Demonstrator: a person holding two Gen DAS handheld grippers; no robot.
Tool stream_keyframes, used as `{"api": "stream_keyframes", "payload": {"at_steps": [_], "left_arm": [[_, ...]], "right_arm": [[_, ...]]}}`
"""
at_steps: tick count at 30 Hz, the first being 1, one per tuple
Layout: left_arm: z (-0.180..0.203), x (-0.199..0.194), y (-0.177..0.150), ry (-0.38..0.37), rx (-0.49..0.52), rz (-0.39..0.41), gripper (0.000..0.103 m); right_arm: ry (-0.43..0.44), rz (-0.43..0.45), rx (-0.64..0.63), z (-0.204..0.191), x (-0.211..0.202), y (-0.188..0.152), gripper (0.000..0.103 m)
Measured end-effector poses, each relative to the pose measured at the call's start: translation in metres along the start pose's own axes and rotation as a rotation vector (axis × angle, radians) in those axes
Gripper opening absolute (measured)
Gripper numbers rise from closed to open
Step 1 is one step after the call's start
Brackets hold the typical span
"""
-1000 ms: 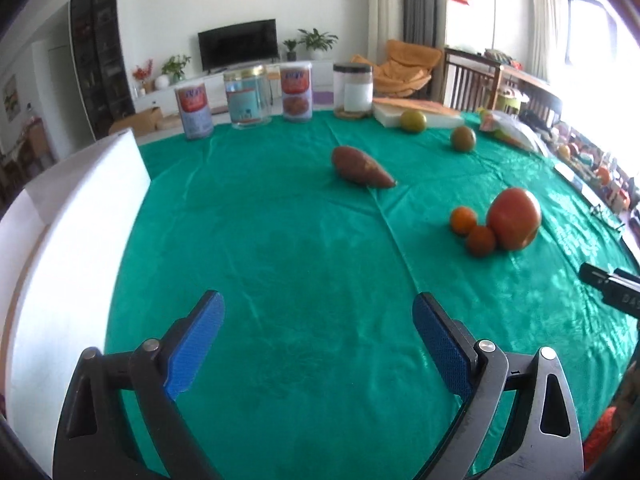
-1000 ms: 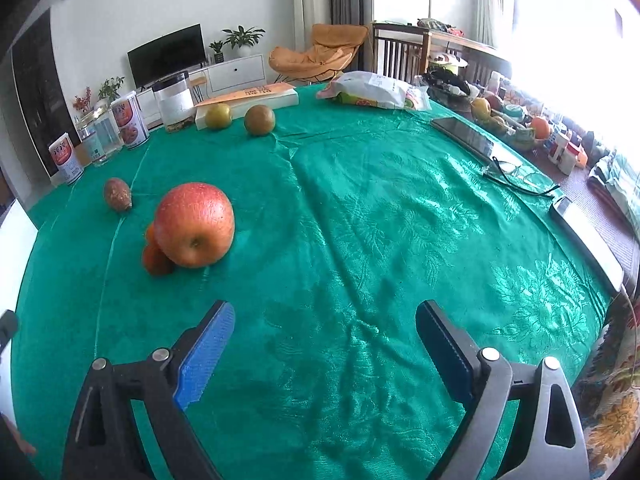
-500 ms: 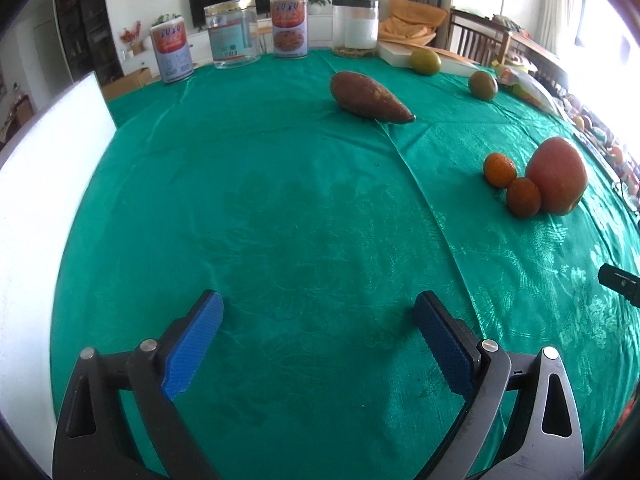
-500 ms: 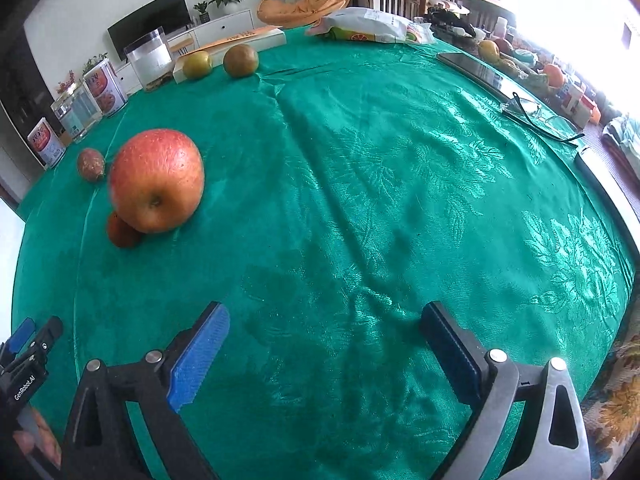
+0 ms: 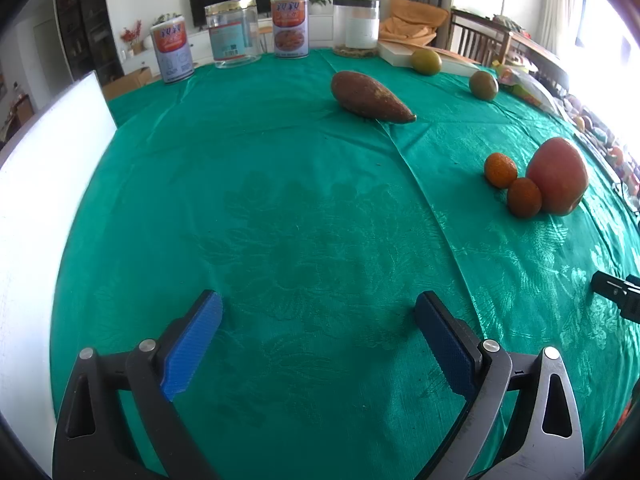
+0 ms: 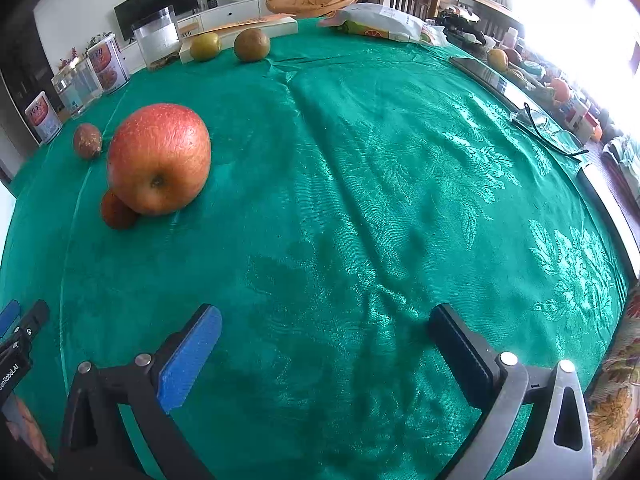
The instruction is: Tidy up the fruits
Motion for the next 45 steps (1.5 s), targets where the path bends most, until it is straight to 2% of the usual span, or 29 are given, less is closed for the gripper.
{"api": "stream_keyframes", "payload": {"at_steps": [43, 45], "left_arm": [[-0.0006, -0.001, -0.0004, -0.002, -0.002, 0.0, 0.098], [0.0005, 0.0011, 0.0025, -0.012, -0.002, -0.03, 0.098]], "right_arm": [[-0.002, -0.001, 0.003, 0.0, -0.0013, -0.0002, 0.103], [-0.003, 0.0, 0.005, -0.0003, -0.0016, -0.0008, 0.103]]}}
Point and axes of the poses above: each gripper's, at about its wrist camera, not at the fingertips, and x roughly the way its jaws point, z to its right, y to its top, the point moved 5 cm from there along x, roughly the way its jaws point, and after that the axes turned 1 degree about z, right-handed, at the moved point
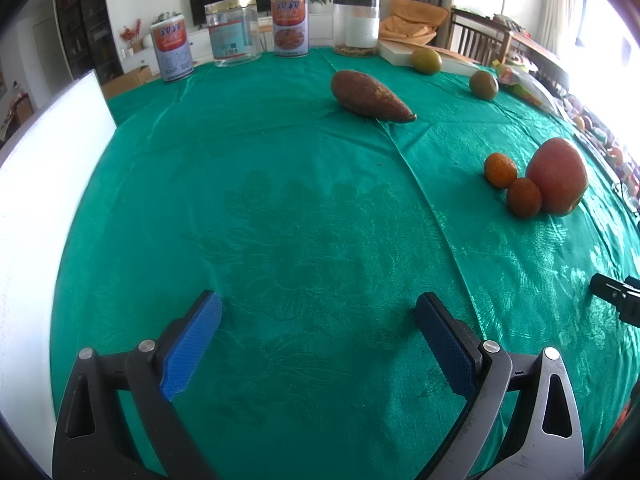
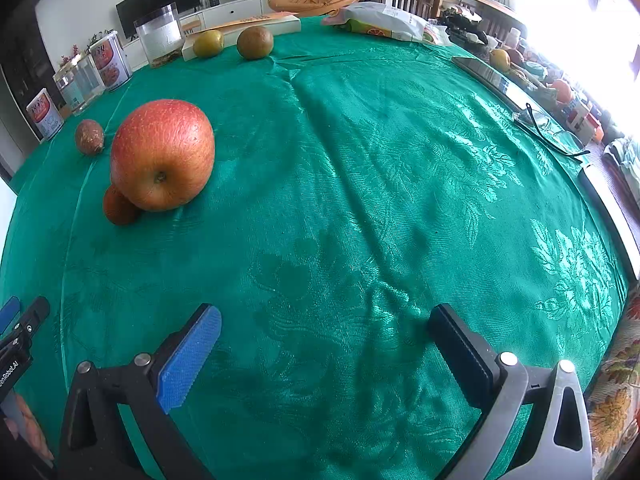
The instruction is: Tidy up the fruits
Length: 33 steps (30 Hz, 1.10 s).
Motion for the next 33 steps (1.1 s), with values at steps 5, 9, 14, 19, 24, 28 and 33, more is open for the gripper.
{"api": "stream_keyframes", "payload": {"at_steps": [5, 9, 14, 19, 24, 28, 33], "left_arm": [[0.03, -0.004, 0.046, -0.269, -0.088, -0.087, 0.098], [0.072, 0.018, 0.092, -0.355, -0.089, -0.194, 0.097], [0.096, 0.048, 0.118, -0.235, -0.049, -0.189, 0.096], [0.096, 0.068, 0.106, -0.199, -0.038, -0.212, 0.097], [0.066, 0.053, 0.096, -0.165, -0.044, -0.183, 0.096], [0.007, 0.029, 0.083, -0.023, -0.041, -0.124, 0.096], [-0.006, 0.01, 0.083, -0.142, -0.06, -0.09, 0.096]], "right_arm": [[0.001, 0.002, -0.002, -0.002, 0.001, -0.001, 0.103], [0.003, 0.002, -0.006, -0.003, 0.0, -0.002, 0.103], [0.007, 0.002, -0.01, -0.003, 0.0, -0.001, 0.103], [0.007, 0.002, -0.011, -0.002, 0.0, -0.001, 0.103], [0.008, 0.001, -0.012, -0.003, -0.001, 0.0, 0.103], [0.007, 0.001, -0.011, -0.003, -0.001, 0.0, 0.103], [0.004, 0.003, -0.011, -0.006, 0.0, 0.001, 0.103]]}}
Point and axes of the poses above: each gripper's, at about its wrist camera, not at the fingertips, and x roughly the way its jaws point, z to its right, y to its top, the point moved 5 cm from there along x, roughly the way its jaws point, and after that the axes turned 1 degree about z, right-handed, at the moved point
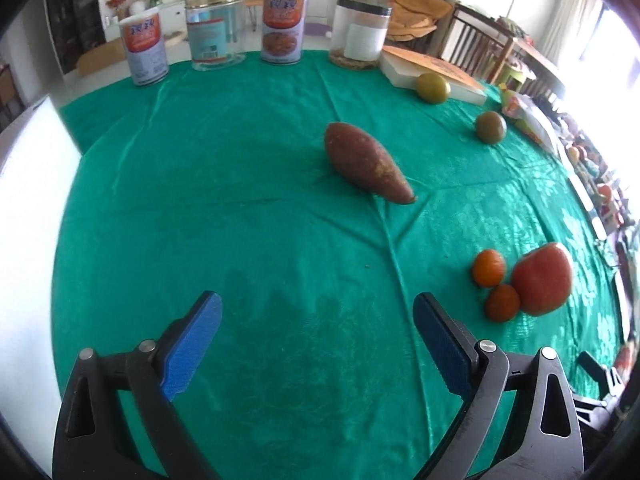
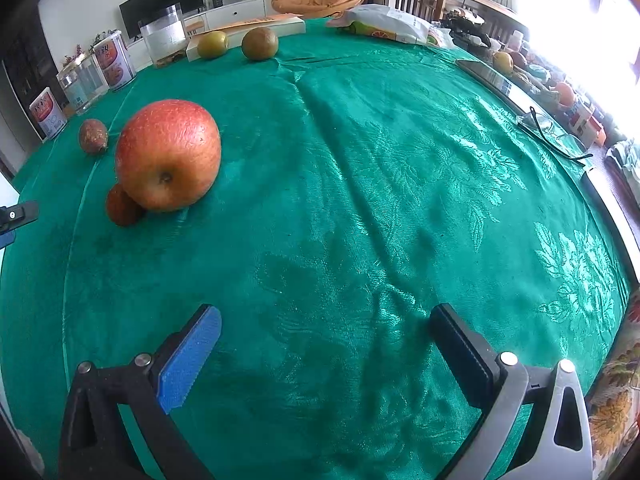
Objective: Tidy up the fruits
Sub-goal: 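Grasp the sweet potato with the left tool while the right tool grasps a tangerine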
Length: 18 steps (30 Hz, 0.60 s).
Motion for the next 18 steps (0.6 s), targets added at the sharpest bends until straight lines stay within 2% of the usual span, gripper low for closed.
{"api": "stream_keyframes", "payload": {"at_steps": [3, 5, 6, 8, 10, 11, 13, 14, 16, 18], "left_arm": [[0.016, 0.004, 0.012, -0.156, -0.059, -0.026, 0.096], [0.026, 0.011, 0.02, -0.217, -0.135, -0.04, 0.096], [0.034, 0.015, 0.023, -0.236, -0.14, -0.045, 0.096], [0.063, 0.021, 0.03, -0.26, -0.068, -0.066, 0.096], [0.091, 0.025, 0.035, -0.266, 0.016, -0.072, 0.096], [0.1, 0.029, 0.037, -0.246, 0.039, -0.076, 0.096], [0.102, 0.032, 0.043, -0.197, 0.034, -0.068, 0.089], [0.096, 0.033, 0.047, -0.198, 0.001, -0.063, 0.083], [0.071, 0.034, 0.058, -0.207, -0.106, -0.045, 0.082], [0.04, 0.036, 0.07, -0.179, -0.208, -0.03, 0.082]], "right_arm": [[0.004, -0.002, -0.004, 0.0, -0.001, -0.001, 0.103], [0.005, -0.003, -0.005, 0.0, -0.001, -0.001, 0.103], [0.005, -0.002, -0.005, 0.0, -0.001, -0.001, 0.103], [0.005, -0.002, -0.005, 0.0, -0.001, -0.001, 0.103], [0.005, -0.002, -0.005, 0.001, -0.001, -0.002, 0.103], [0.005, -0.002, -0.005, 0.0, -0.001, -0.002, 0.103], [0.007, -0.003, -0.009, 0.0, -0.001, -0.002, 0.103], [0.009, -0.003, -0.01, 0.0, -0.001, -0.002, 0.103], [0.011, -0.004, -0.01, 0.0, -0.001, -0.002, 0.103], [0.009, -0.003, -0.01, 0.0, -0.001, -0.002, 0.103]]}}
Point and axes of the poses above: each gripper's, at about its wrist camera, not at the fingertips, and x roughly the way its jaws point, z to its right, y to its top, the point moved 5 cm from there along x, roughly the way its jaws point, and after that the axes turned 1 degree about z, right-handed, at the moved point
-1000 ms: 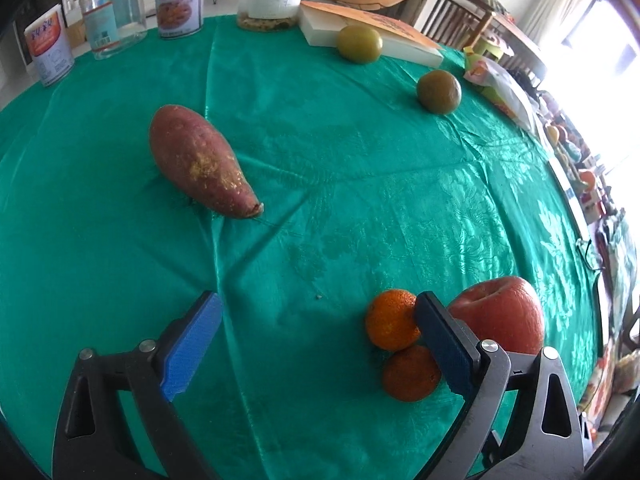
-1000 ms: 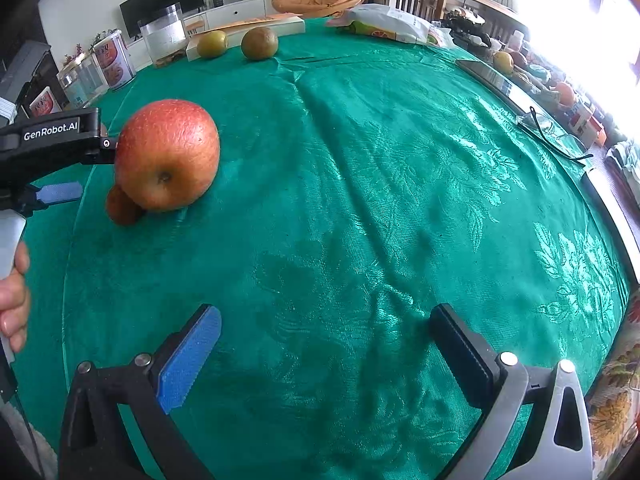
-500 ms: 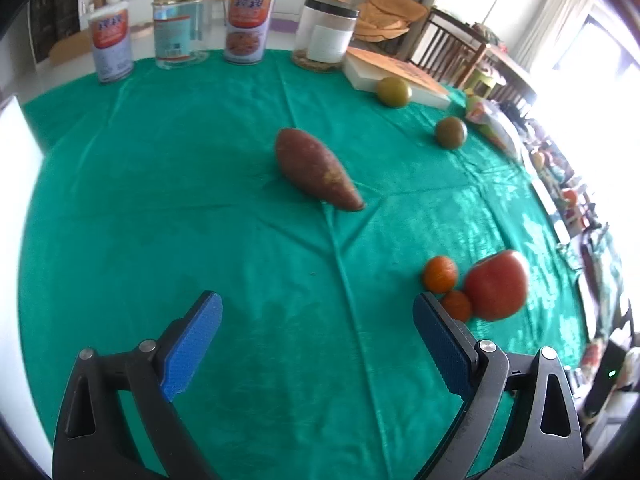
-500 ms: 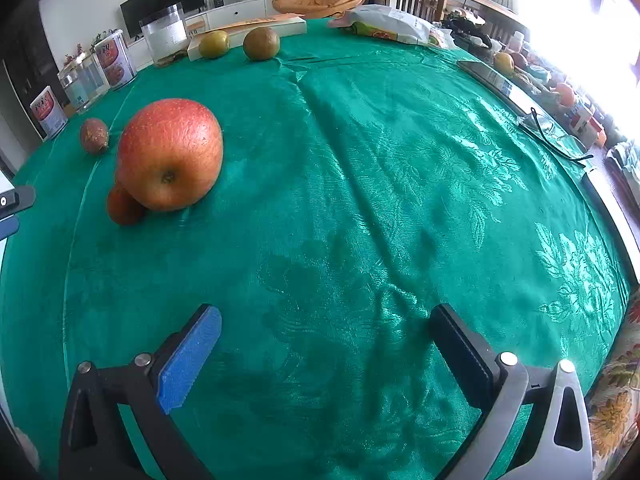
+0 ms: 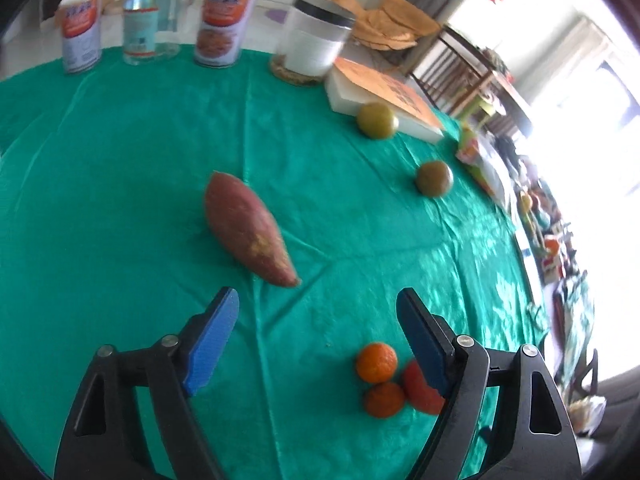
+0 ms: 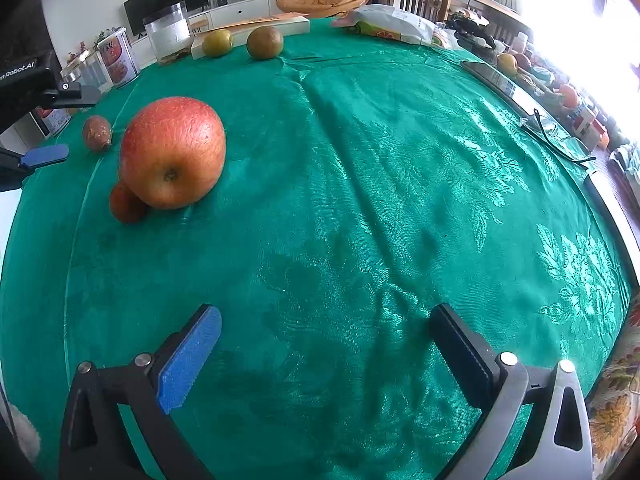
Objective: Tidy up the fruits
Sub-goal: 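Grasp the sweet potato with the left tool while the right tool grasps a tangerine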
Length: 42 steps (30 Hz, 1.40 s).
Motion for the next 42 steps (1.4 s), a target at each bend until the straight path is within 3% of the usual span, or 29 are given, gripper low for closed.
{"api": "stream_keyframes", "payload": {"at_steps": [2, 9, 10, 12, 16, 20, 22, 26, 28, 31, 36, 42], "left_arm": [[-0.019, 0.003, 0.014, 0.024, -0.049, 0.009, 0.082], [-0.024, 0.046, 0.029, 0.107, -0.006, -0.063, 0.081], [-0.024, 0.05, 0.03, 0.116, -0.002, -0.057, 0.078], [-0.022, 0.056, 0.029, 0.144, 0.032, -0.062, 0.051], [-0.025, 0.044, 0.021, 0.156, 0.086, -0.019, 0.047], [-0.038, 0.007, -0.007, 0.154, 0.14, -0.009, 0.042], [-0.047, -0.017, -0.029, 0.151, 0.155, -0.002, 0.041], [-0.071, -0.058, -0.076, 0.153, 0.152, 0.014, 0.04], [-0.078, -0.068, -0.098, 0.164, 0.162, 0.013, 0.04], [-0.082, -0.072, -0.121, 0.171, 0.192, 0.006, 0.04], [-0.078, -0.075, -0.123, 0.169, 0.244, 0.054, 0.041], [-0.084, -0.067, -0.117, 0.167, 0.23, 0.059, 0.047]], "right_arm": [[0.0, 0.001, -0.002, 0.0, 0.0, 0.0, 0.103], [0.001, 0.003, -0.006, -0.001, 0.0, 0.001, 0.103], [0.002, 0.003, -0.006, -0.001, 0.0, 0.001, 0.103], [0.002, 0.003, -0.006, -0.001, 0.0, 0.001, 0.103], [0.001, 0.003, -0.006, -0.001, 0.0, 0.001, 0.103], [0.012, 0.005, 0.001, -0.002, 0.0, 0.002, 0.103], [0.091, 0.02, 0.015, -0.004, -0.004, 0.004, 0.103], [0.343, 0.072, -0.046, -0.033, -0.025, 0.003, 0.103], [0.458, 0.092, -0.12, -0.061, -0.034, 0.002, 0.099], [0.54, 0.09, -0.136, -0.092, -0.03, 0.004, 0.08], [0.521, 0.099, -0.102, -0.112, -0.008, 0.014, 0.061], [0.468, 0.122, -0.084, -0.124, 0.009, 0.038, 0.055]]}}
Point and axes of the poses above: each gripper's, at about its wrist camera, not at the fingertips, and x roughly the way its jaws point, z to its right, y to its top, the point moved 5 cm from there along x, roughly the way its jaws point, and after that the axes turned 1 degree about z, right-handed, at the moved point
